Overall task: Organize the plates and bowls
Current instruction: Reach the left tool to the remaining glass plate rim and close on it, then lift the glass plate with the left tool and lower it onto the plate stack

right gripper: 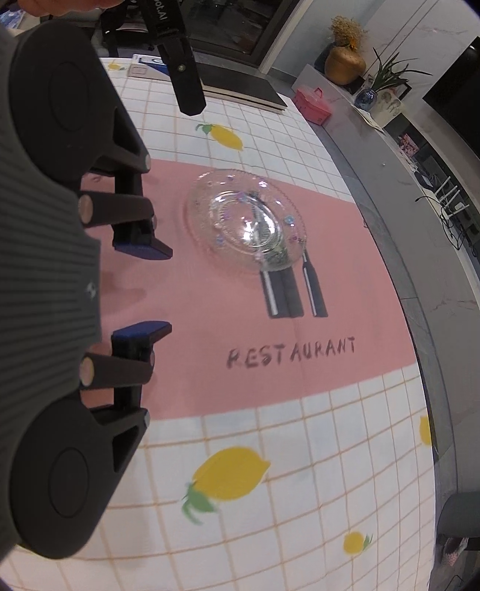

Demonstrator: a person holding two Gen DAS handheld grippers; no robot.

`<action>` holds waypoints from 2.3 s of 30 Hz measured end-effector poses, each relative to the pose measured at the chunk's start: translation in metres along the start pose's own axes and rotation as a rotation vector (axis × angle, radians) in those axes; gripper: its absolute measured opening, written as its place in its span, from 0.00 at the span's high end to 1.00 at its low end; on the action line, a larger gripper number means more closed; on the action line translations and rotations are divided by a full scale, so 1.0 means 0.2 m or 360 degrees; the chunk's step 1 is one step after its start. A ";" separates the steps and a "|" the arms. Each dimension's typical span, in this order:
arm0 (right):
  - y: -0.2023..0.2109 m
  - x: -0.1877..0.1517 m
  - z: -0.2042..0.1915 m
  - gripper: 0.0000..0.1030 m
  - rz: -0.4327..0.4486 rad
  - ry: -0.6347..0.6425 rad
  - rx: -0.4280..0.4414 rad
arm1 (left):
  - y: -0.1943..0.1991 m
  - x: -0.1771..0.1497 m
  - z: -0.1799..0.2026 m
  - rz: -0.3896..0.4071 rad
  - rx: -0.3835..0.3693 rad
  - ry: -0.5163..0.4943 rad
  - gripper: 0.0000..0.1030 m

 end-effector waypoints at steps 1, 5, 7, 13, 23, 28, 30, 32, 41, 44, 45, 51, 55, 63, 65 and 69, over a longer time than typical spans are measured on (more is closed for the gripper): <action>-0.02 0.02 -0.01 0.64 -0.0004 -0.0007 0.0014 | -0.02 0.02 -0.03 0.0000 -0.0018 0.0017 0.62; -0.10 0.11 -0.02 0.64 -0.0015 -0.0050 0.0056 | -0.10 0.09 -0.15 -0.0038 -0.0071 0.0077 0.58; -0.15 0.15 -0.03 0.64 -0.0021 -0.0070 0.0077 | -0.15 0.12 -0.21 -0.0062 -0.0094 0.0118 0.58; -0.30 0.24 0.02 0.64 -0.0044 -0.0170 0.0124 | -0.32 0.15 -0.40 -0.0095 -0.0153 0.0271 0.58; -0.42 0.31 0.06 0.65 -0.0017 -0.0232 0.0195 | -0.49 0.16 -0.55 -0.0102 -0.0236 0.0466 0.50; -0.46 0.33 0.04 0.69 -0.0017 -0.0250 0.0257 | -0.56 0.16 -0.56 -0.0119 -0.0233 0.0495 0.48; -0.47 0.33 0.03 0.70 -0.0015 -0.0251 0.0277 | -0.57 0.16 -0.56 -0.0101 -0.0234 0.0486 0.46; -0.48 0.32 0.02 0.70 -0.0010 -0.0244 0.0290 | -0.58 0.17 -0.56 -0.0095 -0.0242 0.0484 0.46; -0.51 0.31 0.01 0.81 -0.0007 -0.0293 0.0294 | -0.59 0.17 -0.51 -0.0101 -0.0182 0.0447 0.72; -0.51 0.31 0.03 0.91 -0.0023 -0.0320 0.0280 | -0.59 0.17 -0.51 -0.0104 -0.0162 0.0446 0.77; -0.50 0.30 0.04 0.92 -0.0030 -0.0334 0.0283 | -0.59 0.17 -0.50 -0.0108 -0.0157 0.0446 0.80; -0.48 0.27 0.06 0.93 -0.0075 -0.0391 0.0276 | -0.55 0.14 -0.48 -0.0096 -0.0171 0.0399 0.83; -0.45 0.24 0.08 0.93 -0.0088 -0.0437 0.0326 | -0.49 0.14 -0.46 -0.0081 -0.0190 0.0382 0.83; -0.35 0.16 0.10 0.93 -0.0077 -0.0468 0.0373 | -0.37 0.08 -0.40 -0.0076 -0.0185 0.0345 0.87; -0.32 0.13 0.10 0.93 -0.0076 -0.0472 0.0380 | -0.34 0.05 -0.38 -0.0068 -0.0189 0.0342 0.87; -0.26 0.09 0.11 0.93 -0.0070 -0.0487 0.0385 | -0.28 0.01 -0.33 -0.0053 -0.0203 0.0328 0.87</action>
Point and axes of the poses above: each gripper's, at about its wrist camera, not at the fingertips, and y roughly against the way its jaws point, z to its right, x to its top, the point moved 2 cm from there along -y, roughly the way its jaws point, and after that the axes turned 8 degrees about -z, right-handed, at the moved point
